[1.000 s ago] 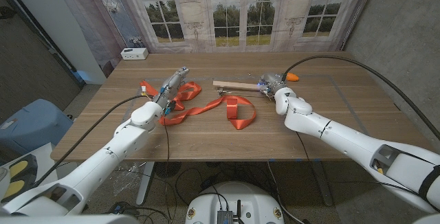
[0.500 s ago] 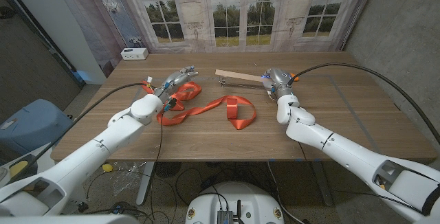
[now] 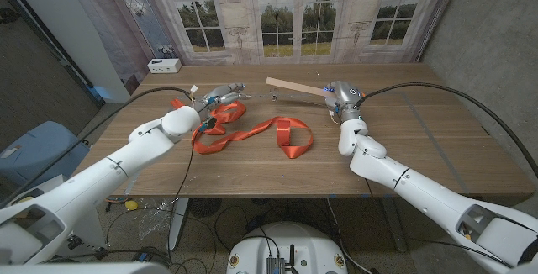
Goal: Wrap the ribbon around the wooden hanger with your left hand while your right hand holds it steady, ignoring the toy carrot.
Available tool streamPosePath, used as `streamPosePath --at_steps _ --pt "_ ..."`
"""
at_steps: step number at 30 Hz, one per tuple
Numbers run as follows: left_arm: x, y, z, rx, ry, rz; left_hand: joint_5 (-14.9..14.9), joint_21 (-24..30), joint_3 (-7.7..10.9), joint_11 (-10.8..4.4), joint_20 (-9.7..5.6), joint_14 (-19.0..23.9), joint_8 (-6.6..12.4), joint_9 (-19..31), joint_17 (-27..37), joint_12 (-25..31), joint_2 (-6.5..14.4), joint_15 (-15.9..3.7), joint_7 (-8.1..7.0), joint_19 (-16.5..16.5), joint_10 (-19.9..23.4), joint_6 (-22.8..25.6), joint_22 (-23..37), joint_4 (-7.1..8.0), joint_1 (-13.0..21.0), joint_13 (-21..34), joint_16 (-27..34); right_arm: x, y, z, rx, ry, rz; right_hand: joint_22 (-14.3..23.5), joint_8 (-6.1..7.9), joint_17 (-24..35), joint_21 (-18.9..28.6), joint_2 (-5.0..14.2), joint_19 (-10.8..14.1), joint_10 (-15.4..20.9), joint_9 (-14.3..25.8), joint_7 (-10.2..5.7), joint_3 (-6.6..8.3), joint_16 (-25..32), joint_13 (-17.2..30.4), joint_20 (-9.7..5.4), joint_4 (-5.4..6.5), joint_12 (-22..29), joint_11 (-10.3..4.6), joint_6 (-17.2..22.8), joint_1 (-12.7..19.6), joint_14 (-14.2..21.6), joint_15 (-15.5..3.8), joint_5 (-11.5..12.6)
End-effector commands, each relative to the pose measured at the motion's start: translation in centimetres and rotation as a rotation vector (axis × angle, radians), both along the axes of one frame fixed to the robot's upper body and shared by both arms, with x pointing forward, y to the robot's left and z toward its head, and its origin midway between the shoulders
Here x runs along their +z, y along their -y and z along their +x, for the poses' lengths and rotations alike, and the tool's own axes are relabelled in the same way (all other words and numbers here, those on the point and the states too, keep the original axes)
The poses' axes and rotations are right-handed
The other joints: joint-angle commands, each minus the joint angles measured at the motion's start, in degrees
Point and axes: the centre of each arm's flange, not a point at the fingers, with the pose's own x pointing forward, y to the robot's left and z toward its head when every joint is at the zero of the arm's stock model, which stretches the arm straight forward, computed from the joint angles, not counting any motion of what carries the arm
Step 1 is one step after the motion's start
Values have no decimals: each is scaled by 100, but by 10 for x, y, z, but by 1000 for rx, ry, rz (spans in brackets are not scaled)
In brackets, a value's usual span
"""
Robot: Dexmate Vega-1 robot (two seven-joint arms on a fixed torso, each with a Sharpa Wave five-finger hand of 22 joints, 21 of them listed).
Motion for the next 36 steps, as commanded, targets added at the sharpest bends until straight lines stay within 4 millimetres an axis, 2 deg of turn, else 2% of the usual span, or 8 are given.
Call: streamPosePath --at_steps 1,4,10,15,25,36 --pt "5 20 -9 4 8 115 -34 -25 -189 -22 21 202 -48 24 20 -3 -304 -15 -32 63 62 64 37 55 -92 18 44 -1 8 -9 -17 29 21 20 55 29 23 133 22 377 198 45 36 -23 30 -15 55 98 -57 781 83 45 -812 22" --pt "4 29 -13 9 10 134 -19 -20 -312 12 185 283 -86 28 27 -19 -429 13 -5 133 75 21 49 104 -173 25 48 -2 11 -10 -16 32 20 22 59 37 27 129 24 377 197 42 30 -26 35 -15 57 102 -57 785 81 46 -813 21" --pt "5 43 -21 8 27 160 -7 -15 -390 35 325 344 -98 31 33 -12 -489 47 9 180 131 7 60 140 -229 32 51 -2 19 -14 -4 47 23 24 63 35 36 126 28 385 194 37 33 -45 46 -16 61 113 -61 780 77 59 -817 23" --pt "7 48 -28 1 26 183 9 -35 -413 7 337 338 -98 33 34 -19 -493 42 -15 162 142 18 65 143 -216 37 32 -1 23 -18 4 70 29 26 68 42 42 131 30 389 193 42 36 -56 54 -16 62 121 -76 779 80 61 -825 25" --pt "11 64 -42 2 25 272 36 -69 -319 -3 365 332 -102 34 36 -35 -315 29 -13 156 170 -1 69 87 36 43 4 -4 33 -29 17 94 47 29 75 66 54 130 31 383 189 37 29 -63 58 -18 60 124 -70 775 87 72 -827 24" --pt "13 82 -58 33 55 380 16 -85 -442 -19 355 544 -117 34 43 5 -481 -46 -63 204 330 -28 70 91 24 57 58 -14 44 -46 8 103 63 32 86 83 66 131 27 384 185 47 28 -83 57 -18 61 127 -66 777 92 88 -827 24"
